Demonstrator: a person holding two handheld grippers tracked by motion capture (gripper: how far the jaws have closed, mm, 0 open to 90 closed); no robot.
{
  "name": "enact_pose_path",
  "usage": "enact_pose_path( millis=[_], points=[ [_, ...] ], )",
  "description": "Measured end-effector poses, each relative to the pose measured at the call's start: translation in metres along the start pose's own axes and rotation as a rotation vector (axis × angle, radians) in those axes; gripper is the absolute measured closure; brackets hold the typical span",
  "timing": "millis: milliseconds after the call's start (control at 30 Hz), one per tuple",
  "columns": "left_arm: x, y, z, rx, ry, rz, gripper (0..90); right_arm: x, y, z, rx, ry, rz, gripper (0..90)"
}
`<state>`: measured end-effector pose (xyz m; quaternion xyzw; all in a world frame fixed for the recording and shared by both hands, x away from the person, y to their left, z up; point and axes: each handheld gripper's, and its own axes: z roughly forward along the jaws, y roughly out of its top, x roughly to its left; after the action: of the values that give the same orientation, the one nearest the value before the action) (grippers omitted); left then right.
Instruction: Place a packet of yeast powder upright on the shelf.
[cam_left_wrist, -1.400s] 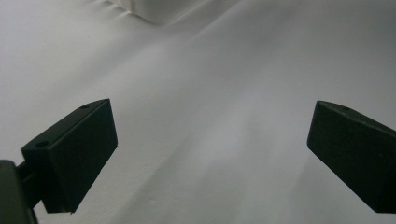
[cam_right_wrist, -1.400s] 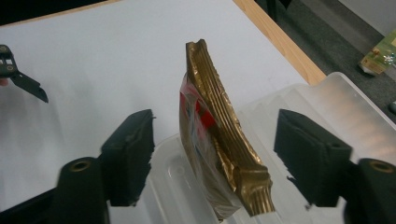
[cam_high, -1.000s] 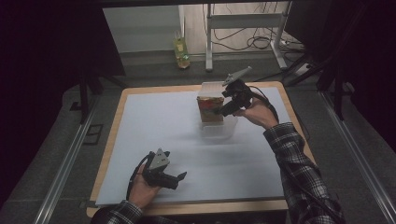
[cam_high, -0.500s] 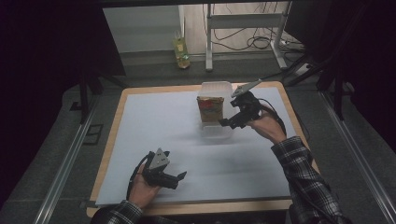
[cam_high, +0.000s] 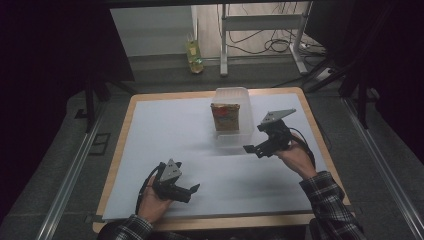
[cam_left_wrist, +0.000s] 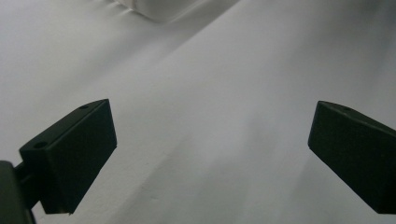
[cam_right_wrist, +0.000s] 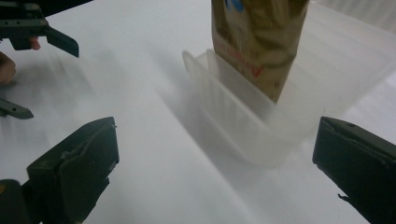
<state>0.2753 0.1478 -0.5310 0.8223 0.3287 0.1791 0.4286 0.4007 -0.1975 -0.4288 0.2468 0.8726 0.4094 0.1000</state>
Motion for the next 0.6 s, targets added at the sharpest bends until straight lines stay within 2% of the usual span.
enact_pose_path(
  millis=[233,367,500,600],
  points=[
    [0.000,0.000,0.001,0.002,0.000,-0.001,1.1,0.008,-0.032,-0.005,-0.007,-0.004,0.051,0.2],
    [0.000,0.000,0.001,0.003,0.002,-0.001,1.1,0.015,-0.050,-0.004,0.001,-0.024,0.051,0.2],
    [0.000,0.000,0.001,0.013,0.002,0.011,1.1,0.021,-0.070,-0.001,-0.012,-0.036,0.055,0.3],
    [0.000,0.000,0.001,0.014,0.003,0.014,1.1,0.025,-0.081,0.002,0.020,-0.045,0.053,0.3]
  ],
)
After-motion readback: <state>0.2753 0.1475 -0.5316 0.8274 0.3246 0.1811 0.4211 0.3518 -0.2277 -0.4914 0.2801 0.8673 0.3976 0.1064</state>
